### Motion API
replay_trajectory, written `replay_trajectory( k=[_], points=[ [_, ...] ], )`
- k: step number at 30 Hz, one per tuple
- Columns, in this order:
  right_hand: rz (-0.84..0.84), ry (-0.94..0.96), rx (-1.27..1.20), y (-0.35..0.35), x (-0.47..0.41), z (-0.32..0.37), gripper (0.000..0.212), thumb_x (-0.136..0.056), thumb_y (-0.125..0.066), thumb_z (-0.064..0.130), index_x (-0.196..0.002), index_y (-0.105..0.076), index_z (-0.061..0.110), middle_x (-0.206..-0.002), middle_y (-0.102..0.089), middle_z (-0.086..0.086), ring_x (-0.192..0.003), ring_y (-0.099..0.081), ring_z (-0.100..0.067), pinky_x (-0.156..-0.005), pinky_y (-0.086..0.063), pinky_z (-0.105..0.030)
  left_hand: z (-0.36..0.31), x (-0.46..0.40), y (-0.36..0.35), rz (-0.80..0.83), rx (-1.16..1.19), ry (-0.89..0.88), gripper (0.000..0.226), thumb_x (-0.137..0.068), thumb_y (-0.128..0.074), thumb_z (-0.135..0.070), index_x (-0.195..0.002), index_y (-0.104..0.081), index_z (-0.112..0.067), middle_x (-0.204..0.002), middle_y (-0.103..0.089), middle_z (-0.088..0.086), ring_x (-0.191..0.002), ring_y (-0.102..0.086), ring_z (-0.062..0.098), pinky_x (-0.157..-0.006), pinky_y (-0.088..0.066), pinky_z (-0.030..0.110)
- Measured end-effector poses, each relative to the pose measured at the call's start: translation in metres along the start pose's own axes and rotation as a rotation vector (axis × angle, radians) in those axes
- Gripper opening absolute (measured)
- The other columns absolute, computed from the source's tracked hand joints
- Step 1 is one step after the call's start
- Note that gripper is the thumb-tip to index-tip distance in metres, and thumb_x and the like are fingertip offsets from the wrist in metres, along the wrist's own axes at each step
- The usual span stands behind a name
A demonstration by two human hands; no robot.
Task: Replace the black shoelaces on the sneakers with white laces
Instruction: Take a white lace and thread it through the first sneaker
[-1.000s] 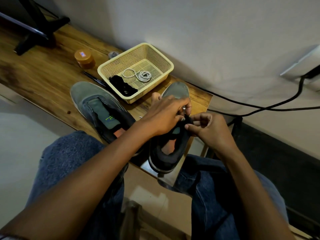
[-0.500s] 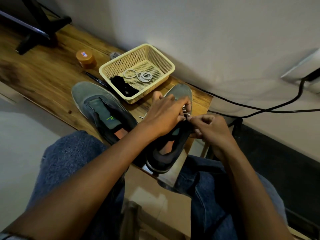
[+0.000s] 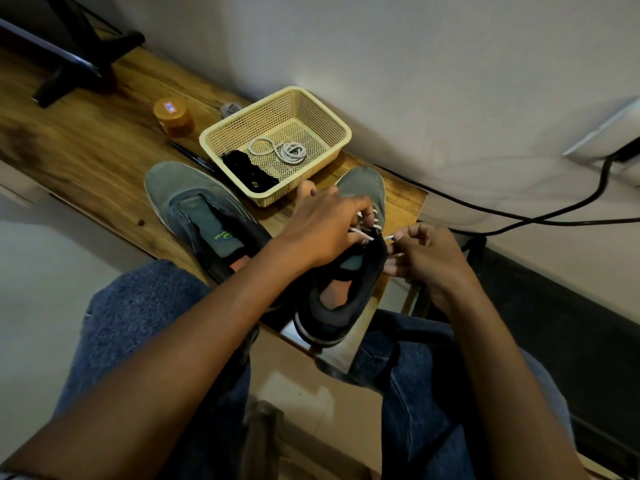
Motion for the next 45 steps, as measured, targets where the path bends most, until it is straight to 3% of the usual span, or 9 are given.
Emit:
replay_trajectory(
  k=[7,13,18,22,26,30,35,40,45],
  points=[
    [-0.116,-0.036,-0.127,0.011,-0.002,-0.001,0.012,-0.105,-0.03,0.017,-0.105,-0.039,0.01,-0.083,-0.058,-0.015,-0.055,-0.062,-0.025,-0.048,-0.056,-0.03,0.015,0.0,0.005,0.016,0.065,0.052,0.023,-0.079,-0.073,-0.04,-0.095,-0.057,-0.038,-0.085,-0.06,-0.014,-0.099,-0.046,0.007,-0.082,-0.018,0.032],
    [-0.054,0.039,-0.097,0.011,0.002,0.006,0.007,-0.095,-0.055,0.01,-0.102,-0.057,0.007,-0.08,-0.063,-0.009,-0.055,-0.058,-0.012,-0.045,-0.048,-0.018,0.03,0.002,0.009,0.095,0.047,0.126,0.048,-0.067,-0.077,-0.056,-0.1,-0.047,-0.039,-0.11,-0.05,-0.011,-0.111,-0.042,0.013,-0.091,-0.023,0.037],
    [-0.032,0.1,-0.009,0.009,-0.002,0.005,0.009,-0.09,-0.059,-0.003,-0.085,-0.065,0.003,-0.064,-0.065,-0.006,-0.05,-0.059,-0.008,-0.048,-0.051,-0.017,0.052,0.01,0.0,0.278,-0.059,0.323,0.066,-0.064,-0.062,-0.078,-0.105,-0.042,-0.03,-0.123,-0.054,-0.003,-0.12,-0.046,0.022,-0.101,-0.028,0.044],
    [-0.109,0.109,-0.136,0.014,-0.005,0.007,0.015,-0.096,-0.05,0.0,-0.084,-0.057,0.006,-0.069,-0.062,-0.011,-0.046,-0.062,-0.009,-0.053,-0.055,-0.021,0.061,0.022,-0.013,0.484,-0.077,0.438,0.091,-0.063,-0.047,-0.09,-0.124,-0.053,-0.022,-0.134,-0.055,0.007,-0.124,-0.047,0.031,-0.107,-0.03,0.049],
    [-0.178,0.133,-0.261,0.021,-0.006,0.009,0.016,-0.102,-0.041,0.007,-0.088,-0.049,0.01,-0.08,-0.061,-0.014,-0.05,-0.067,-0.017,-0.053,-0.059,-0.027,0.061,0.021,-0.02,0.512,-0.008,0.42,0.109,-0.038,-0.034,-0.1,-0.118,-0.062,-0.031,-0.123,-0.063,0.002,-0.112,-0.056,0.026,-0.104,-0.037,0.047],
    [-0.236,0.209,-0.312,0.028,-0.006,0.014,0.008,-0.104,-0.036,0.011,-0.103,-0.044,0.008,-0.086,-0.065,-0.015,-0.056,-0.07,-0.019,-0.052,-0.057,-0.025,0.06,0.022,-0.02,0.523,0.003,0.418,0.101,-0.041,-0.038,-0.095,-0.122,-0.059,-0.037,-0.128,-0.061,-0.002,-0.116,-0.055,0.025,-0.106,-0.034,0.048],
    [-0.376,0.355,-0.39,0.044,0.002,0.025,0.018,-0.104,-0.034,0.012,-0.089,-0.042,0.018,-0.082,-0.064,-0.012,-0.06,-0.071,-0.018,-0.052,-0.055,-0.023,0.058,0.024,-0.012,0.518,-0.076,0.431,0.086,-0.068,-0.046,-0.086,-0.133,-0.05,-0.031,-0.139,-0.053,-0.004,-0.128,-0.046,0.024,-0.112,-0.021,0.05],
    [-0.479,0.405,-0.435,0.057,0.007,0.028,0.013,-0.103,-0.038,0.011,-0.093,-0.044,0.017,-0.082,-0.064,-0.013,-0.06,-0.07,-0.016,-0.054,-0.055,-0.023,0.055,0.025,-0.01,0.525,-0.096,0.417,0.081,-0.073,-0.044,-0.084,-0.134,-0.049,-0.03,-0.141,-0.051,-0.001,-0.131,-0.044,0.025,-0.111,-0.019,0.048],
    [-0.426,0.364,-0.277,0.05,0.002,0.026,0.009,-0.1,-0.047,0.01,-0.099,-0.055,0.014,-0.075,-0.062,-0.005,-0.052,-0.058,-0.006,-0.051,-0.048,-0.016,0.051,0.022,-0.003,0.462,-0.058,0.376,0.069,-0.07,-0.051,-0.082,-0.113,-0.05,-0.029,-0.126,-0.057,-0.004,-0.119,-0.051,0.022,-0.105,-0.028,0.044]
  ],
)
Point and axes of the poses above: each hand's wrist, its own x-axis away from the middle knuckle, its own y-axis out of the back of the hand, z = x × y, the point moved 8 cm from there along -x, towards the middle knuckle
